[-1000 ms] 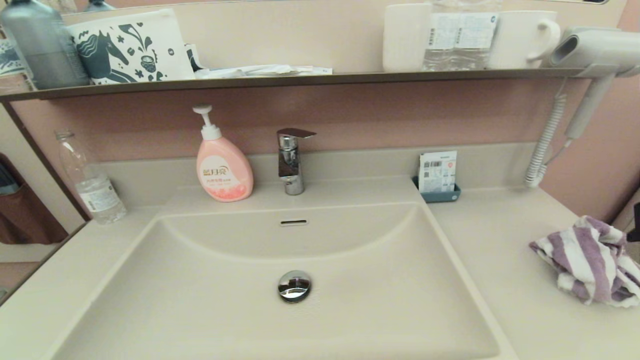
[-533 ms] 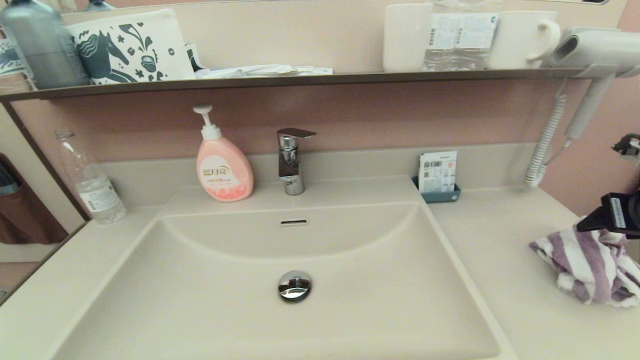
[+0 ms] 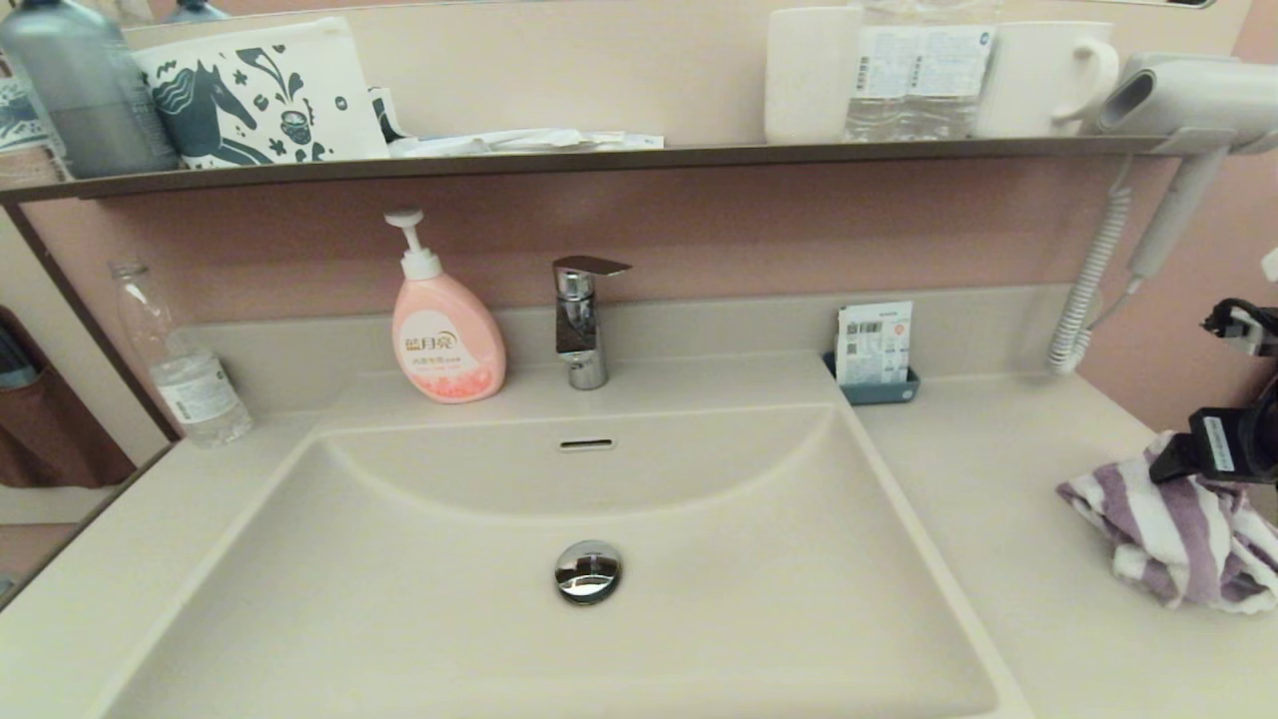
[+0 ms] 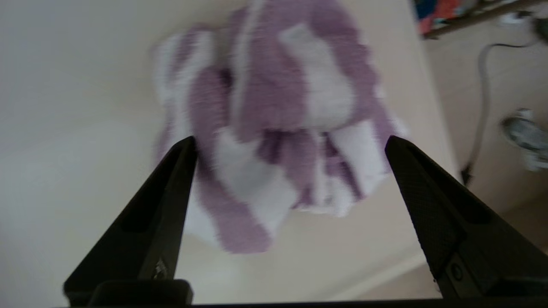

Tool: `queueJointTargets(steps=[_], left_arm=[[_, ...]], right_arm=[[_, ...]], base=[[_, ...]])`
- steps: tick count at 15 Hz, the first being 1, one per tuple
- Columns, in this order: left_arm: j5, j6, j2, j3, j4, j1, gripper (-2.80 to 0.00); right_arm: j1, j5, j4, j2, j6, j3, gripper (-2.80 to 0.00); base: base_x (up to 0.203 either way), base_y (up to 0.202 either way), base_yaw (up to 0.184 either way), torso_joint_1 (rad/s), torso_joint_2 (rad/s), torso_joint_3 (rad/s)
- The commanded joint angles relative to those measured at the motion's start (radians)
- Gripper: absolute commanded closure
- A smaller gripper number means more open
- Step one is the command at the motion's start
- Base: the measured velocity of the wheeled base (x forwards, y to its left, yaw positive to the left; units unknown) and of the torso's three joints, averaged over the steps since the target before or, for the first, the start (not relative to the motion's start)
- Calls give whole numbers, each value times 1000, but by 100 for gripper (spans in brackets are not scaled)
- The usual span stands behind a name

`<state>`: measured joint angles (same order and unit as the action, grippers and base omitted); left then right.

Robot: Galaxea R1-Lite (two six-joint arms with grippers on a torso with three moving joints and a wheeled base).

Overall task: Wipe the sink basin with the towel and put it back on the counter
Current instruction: Pick up the cloth

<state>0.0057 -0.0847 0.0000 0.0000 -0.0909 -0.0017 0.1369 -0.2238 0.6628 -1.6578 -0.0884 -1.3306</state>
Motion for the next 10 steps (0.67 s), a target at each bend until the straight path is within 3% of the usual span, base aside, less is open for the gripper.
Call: queueJointTargets(steps=[1,7,10], left_arm=[[0,0,2,0,-1,0,0],[0,0,2,0,-1,0,0],[0,-1,2,0,-2,0,0]], right_arm=[[22,-23,1,-17,16,-2,-280],[73,8,-28,-61,33,11,-280],[105,152,-29,-67,62,12,-280]], base=[[0,0,0,0,0,0],[0,0,0,0,0,0],[0,0,0,0,0,0]])
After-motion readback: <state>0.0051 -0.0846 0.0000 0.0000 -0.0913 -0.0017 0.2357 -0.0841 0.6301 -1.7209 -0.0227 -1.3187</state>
